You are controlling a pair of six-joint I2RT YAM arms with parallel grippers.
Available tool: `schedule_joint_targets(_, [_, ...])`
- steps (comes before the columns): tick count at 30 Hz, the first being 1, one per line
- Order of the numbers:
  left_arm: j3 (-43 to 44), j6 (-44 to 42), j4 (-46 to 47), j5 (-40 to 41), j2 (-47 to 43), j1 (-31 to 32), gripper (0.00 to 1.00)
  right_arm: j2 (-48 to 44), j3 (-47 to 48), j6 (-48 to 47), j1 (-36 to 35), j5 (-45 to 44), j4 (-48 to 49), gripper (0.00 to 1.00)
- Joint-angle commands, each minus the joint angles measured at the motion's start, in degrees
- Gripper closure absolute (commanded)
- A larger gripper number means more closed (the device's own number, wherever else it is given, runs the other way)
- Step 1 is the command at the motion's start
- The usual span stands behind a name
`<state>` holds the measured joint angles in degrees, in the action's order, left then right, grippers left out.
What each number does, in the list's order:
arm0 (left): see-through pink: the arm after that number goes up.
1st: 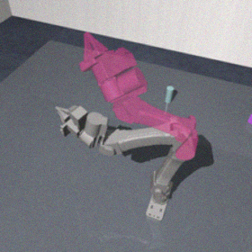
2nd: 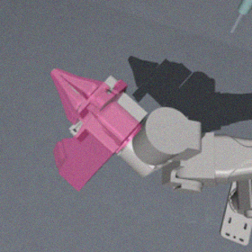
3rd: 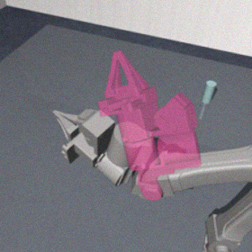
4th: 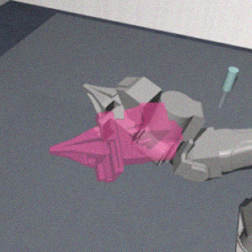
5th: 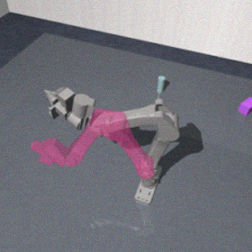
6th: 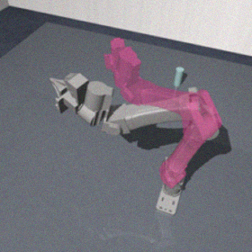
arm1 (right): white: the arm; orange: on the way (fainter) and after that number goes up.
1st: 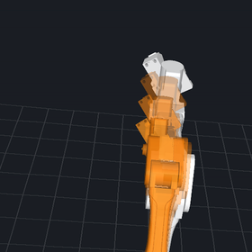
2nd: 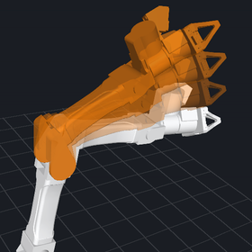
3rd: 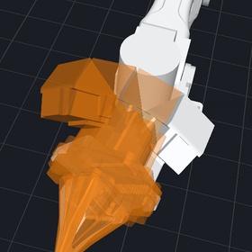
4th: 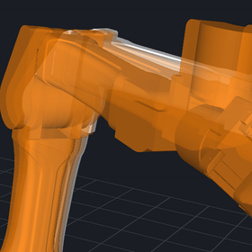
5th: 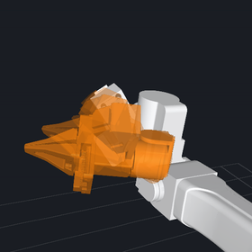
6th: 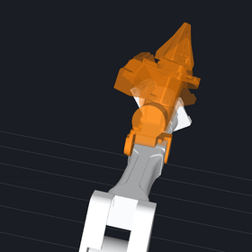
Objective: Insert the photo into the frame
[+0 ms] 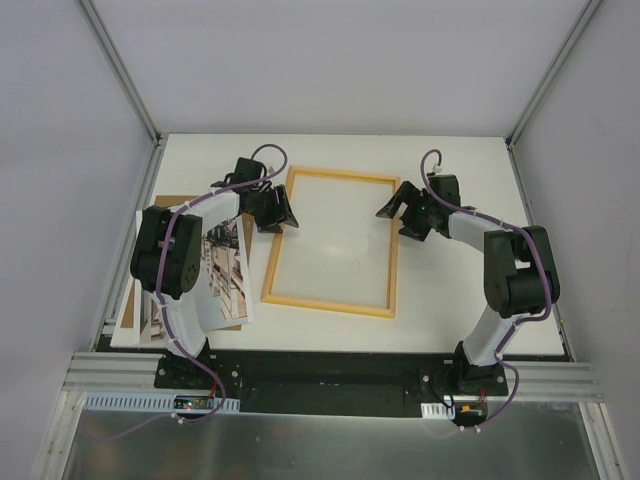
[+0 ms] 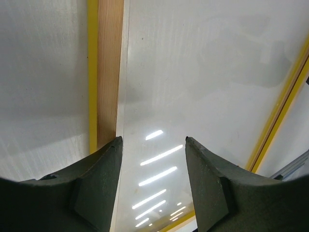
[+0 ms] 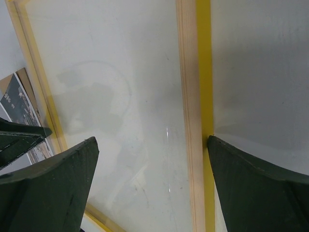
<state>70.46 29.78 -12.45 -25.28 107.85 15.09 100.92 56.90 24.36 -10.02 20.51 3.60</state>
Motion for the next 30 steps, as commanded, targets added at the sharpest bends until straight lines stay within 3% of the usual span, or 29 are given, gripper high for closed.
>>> schedule_joint_targets(1, [2.67,-2.44,-3.10,3.04,-2.91,0.64,0.46,-0.03,1.98,-0.81,-0.53,1.55,0.27,0.03])
schedule_joint_targets(20, [3.90,-3.50,-7.24,9.80,-5.02,0.64,0.46,0.15,2.86,-1.86,-1.05,0.58,-0.96,0.03])
schedule_joint_targets(30, [0.21,-2.45,-7.86,17.45,-6.34,1.52,0.51,-0.90,6.11,-7.04,-3.86,-8.99,-9.65,0.04])
